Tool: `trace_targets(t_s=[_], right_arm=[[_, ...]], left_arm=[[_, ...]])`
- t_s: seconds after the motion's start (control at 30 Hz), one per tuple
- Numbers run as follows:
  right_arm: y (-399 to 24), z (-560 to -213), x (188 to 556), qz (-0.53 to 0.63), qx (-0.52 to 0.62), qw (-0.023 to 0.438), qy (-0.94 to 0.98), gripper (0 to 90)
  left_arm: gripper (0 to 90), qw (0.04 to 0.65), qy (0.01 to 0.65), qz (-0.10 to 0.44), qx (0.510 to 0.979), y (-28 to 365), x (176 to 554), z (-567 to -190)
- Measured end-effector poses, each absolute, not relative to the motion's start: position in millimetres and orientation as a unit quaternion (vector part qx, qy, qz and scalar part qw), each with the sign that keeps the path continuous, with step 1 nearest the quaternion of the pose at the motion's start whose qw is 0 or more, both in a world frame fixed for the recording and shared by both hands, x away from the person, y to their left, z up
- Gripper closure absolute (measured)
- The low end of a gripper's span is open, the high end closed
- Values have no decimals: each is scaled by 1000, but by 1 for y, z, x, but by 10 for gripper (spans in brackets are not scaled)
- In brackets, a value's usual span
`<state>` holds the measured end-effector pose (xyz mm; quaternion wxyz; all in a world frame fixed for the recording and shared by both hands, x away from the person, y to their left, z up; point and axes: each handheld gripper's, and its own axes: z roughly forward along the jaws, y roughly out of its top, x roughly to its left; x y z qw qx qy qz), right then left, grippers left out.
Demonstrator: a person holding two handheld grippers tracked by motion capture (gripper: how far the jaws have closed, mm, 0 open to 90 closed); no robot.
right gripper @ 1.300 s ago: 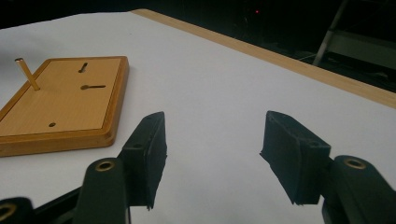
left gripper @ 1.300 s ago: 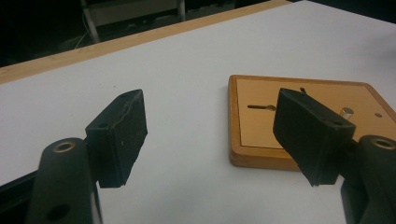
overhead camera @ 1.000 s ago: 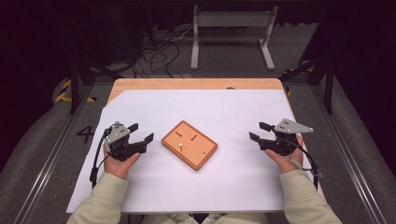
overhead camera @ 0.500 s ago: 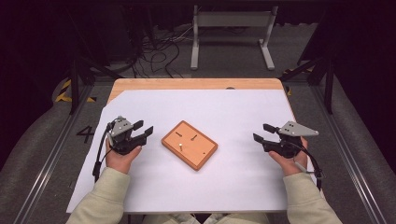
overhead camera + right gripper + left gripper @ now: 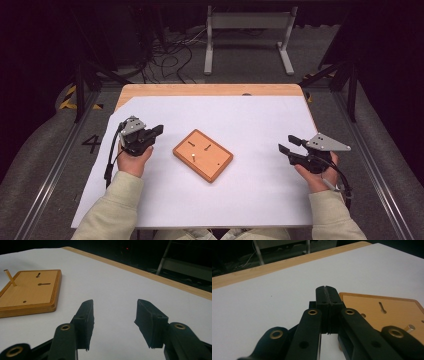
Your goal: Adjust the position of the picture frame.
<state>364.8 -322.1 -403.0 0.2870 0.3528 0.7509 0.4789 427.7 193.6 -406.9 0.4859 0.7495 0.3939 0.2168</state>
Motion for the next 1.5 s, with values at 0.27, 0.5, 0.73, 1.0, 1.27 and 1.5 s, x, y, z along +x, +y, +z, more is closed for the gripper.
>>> trace_targets(t_s=[0.27, 0.5, 0.73, 1.0, 1.27, 1.5], right_arm=[[-321, -404, 363, 480, 353, 280, 753, 495], [-318, -404, 363, 478, 348, 274, 758, 497], [-316, -406, 364, 476, 347, 268, 763, 496], [-315, -407, 364, 474, 346, 265, 765, 495], [-314, -407, 365, 475, 344, 263, 766, 493], [-311, -407, 367, 476, 339, 258, 769, 494]], left_arm=[[899, 457, 416, 181, 765, 191, 445, -423], [899, 417, 434, 124, 789, 183, 455, -440], [899, 401, 428, 98, 804, 174, 460, -450], [899, 388, 415, 65, 821, 167, 463, -458], [900, 377, 413, 61, 827, 167, 463, -459], [900, 373, 405, 39, 834, 166, 458, -458]])
